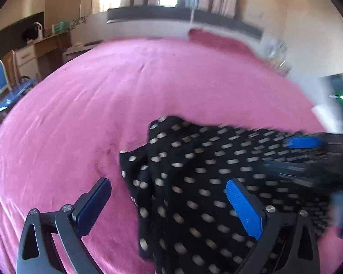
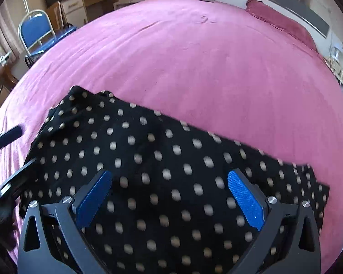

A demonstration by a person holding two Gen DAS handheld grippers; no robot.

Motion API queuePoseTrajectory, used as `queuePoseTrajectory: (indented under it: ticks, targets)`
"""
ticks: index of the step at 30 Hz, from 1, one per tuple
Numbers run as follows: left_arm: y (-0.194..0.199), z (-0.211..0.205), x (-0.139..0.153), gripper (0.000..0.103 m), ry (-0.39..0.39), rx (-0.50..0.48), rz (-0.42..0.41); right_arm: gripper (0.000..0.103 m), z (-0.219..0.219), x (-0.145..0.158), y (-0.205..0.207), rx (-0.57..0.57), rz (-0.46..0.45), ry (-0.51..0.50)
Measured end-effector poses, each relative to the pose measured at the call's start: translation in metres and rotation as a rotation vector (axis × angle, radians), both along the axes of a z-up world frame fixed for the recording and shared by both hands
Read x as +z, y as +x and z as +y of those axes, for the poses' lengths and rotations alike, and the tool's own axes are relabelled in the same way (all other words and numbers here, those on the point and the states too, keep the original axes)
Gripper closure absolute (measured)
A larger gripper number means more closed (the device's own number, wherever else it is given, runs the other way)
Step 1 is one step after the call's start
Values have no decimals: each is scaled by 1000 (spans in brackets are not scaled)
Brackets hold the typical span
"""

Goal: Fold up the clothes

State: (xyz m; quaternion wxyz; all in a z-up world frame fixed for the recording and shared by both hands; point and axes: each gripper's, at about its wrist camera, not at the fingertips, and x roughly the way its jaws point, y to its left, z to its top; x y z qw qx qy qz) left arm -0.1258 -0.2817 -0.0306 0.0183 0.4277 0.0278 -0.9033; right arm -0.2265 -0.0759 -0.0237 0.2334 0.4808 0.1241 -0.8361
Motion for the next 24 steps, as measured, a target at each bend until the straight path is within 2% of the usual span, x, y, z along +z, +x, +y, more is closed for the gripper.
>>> queuePoseTrajectory:
  ticks: [1,2,5,8,10,11,13,16,18,21,24]
  targets:
    - [-8,-4,-12,0,15,6,-39,0,3,0,5,7,1,1]
    - [-9,-8,-14,0,43,11,-39,0,7,0,10,14,2,1]
    - [3,-9,11,0,28,18,21,0,50,4,16,-12,8,6]
    - [6,1,39,0,29,-10,83,0,114,10,9,-108,3,-42]
    - [-13,16,39,0,3,-61,59,0,151,7,-6,-182,-24,-79]
    - [-29,24,33,0,-5,-84,23,0,166,0,-18,-213,-70,-95]
    - [-54,28,12,0,-6,-92,-55,0,181,-15,-37,-237,-158,-136]
    - [-67,22,-5,0,30,-68,-109,0,190,-19,-54,-246,-198,-140]
    - [-52,21,9,0,42,-61,-71,0,196,-3,-48,-234,-176,-169]
    - [-13,26,32,0,48,-83,5,0,212,34,-13,-204,-83,-261]
    - [25,40,32,0,13,-133,17,0,207,40,37,-124,-47,-273]
